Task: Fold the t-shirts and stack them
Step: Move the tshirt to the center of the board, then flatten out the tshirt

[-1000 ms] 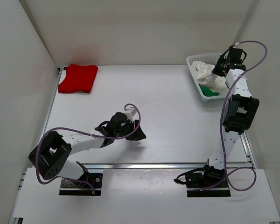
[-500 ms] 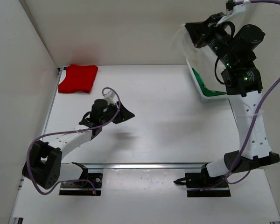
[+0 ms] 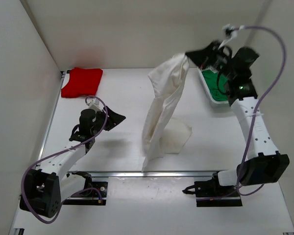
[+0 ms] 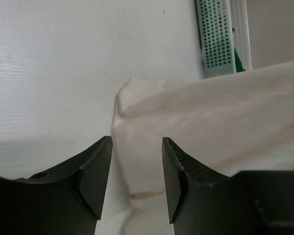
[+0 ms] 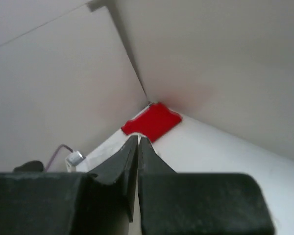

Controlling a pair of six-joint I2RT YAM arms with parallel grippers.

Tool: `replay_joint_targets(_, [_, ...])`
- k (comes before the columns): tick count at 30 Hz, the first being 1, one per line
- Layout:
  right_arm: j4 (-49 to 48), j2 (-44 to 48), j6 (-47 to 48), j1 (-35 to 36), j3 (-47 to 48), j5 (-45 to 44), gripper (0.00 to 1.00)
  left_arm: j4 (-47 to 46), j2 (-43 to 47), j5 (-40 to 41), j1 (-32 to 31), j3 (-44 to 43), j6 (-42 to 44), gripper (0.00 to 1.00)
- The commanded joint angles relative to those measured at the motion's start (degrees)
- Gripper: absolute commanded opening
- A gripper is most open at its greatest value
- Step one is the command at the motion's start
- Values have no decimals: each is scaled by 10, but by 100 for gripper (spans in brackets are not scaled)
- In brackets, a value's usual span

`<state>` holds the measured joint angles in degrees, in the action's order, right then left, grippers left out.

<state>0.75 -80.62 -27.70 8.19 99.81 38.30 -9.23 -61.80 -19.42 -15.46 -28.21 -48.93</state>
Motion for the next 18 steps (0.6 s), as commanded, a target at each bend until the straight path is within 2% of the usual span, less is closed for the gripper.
replay_joint_targets(1, [-136,45,-88,-47,-254,41,1,19,23,26,6,-7,28,56])
replay_joint_targets(2, [-171,60,-112,-67,-350,36,0,31,20,32,0,-9,36,56])
replay_joint_targets(3, [-197,82,-122,-81,-395,21,0,44,21,48,-12,-9,54,56])
replay_joint_targets(4, [-201,99,-129,-79,-464,17,0,49,12,70,-24,-18,63,57])
replay_joint_targets(5, [-197,110,-122,-109,-512,-2,0,61,3,93,-52,-22,76,57])
replay_joint_targets(6, [-167,121,-103,-122,-531,-34,0,69,-9,101,-75,-25,81,58])
replay_joint_targets(10, [-104,150,-72,-152,-531,-53,0,40,-66,98,-105,-16,67,57])
replay_joint_targets(14, [-56,159,-30,-135,-509,-84,0,34,-119,109,-124,-28,80,66])
replay_joint_targets(18, [-68,165,-32,-136,-533,-71,0,41,-181,108,-142,-59,96,70])
